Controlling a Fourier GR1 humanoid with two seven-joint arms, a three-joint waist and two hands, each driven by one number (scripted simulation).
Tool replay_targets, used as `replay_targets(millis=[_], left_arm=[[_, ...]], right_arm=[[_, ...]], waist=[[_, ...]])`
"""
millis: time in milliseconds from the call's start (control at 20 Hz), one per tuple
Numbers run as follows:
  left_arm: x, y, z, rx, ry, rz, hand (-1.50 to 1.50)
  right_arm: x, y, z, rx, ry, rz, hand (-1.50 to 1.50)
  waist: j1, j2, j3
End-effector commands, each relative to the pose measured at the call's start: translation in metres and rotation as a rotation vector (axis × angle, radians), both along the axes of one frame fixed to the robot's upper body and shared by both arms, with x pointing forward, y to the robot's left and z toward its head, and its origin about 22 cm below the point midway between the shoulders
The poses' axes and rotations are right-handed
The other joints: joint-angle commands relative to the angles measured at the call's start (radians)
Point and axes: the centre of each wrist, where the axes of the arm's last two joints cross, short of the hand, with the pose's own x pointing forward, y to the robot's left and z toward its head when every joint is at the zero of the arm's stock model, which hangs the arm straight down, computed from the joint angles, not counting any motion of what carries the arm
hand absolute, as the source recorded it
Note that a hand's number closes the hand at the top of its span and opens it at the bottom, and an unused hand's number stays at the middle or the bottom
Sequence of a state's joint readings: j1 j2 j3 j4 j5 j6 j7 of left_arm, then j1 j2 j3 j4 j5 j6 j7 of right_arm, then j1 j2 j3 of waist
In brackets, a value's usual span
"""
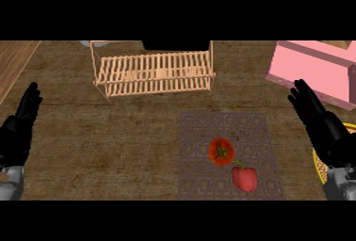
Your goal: Pick the tomato from the placemat and place it in the tiered shelf
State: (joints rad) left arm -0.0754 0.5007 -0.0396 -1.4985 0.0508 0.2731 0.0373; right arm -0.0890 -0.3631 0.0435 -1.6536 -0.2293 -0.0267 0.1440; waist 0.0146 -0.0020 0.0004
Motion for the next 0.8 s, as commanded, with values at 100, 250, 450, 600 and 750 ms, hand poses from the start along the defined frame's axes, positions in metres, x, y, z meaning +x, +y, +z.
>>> replay_targets(millis=[100, 250, 450, 600, 750], left_arm=[[0.002, -0.027, 0.013, -0.139, -0.048, -0.020, 0.00], [0.013, -0.044, 0.020, -0.235, -0.098, -0.056, 0.00], [0.009, -0.055, 0.016, -0.303, -0.055, -0.087, 0.00], [-0.006, -0.075, 0.015, -0.313, -0.048, -0.071, 0.00], [-0.009, -0.054, 0.017, -0.309, -0.039, -0.069, 0.00]], right_arm=[[0.004, 0.070, 0.005, -0.044, -0.204, 0.104, 1.50], [0.008, 0.130, 0.023, -0.084, -0.367, 0.194, 1.50], [0.003, 0.120, -0.017, 0.106, -0.335, -0.086, -1.50], [-0.015, 0.103, 0.005, 0.079, -0.404, 0.063, -1.50], [-0.030, 0.086, 0.009, -0.045, -0.393, 0.183, -1.50]], waist=[[-0.002, -0.002, 0.000], [0.008, -0.001, -0.002], [-0.012, 0.003, 0.001], [-0.017, -0.002, 0.000], [-0.018, -0.002, 0.000]])
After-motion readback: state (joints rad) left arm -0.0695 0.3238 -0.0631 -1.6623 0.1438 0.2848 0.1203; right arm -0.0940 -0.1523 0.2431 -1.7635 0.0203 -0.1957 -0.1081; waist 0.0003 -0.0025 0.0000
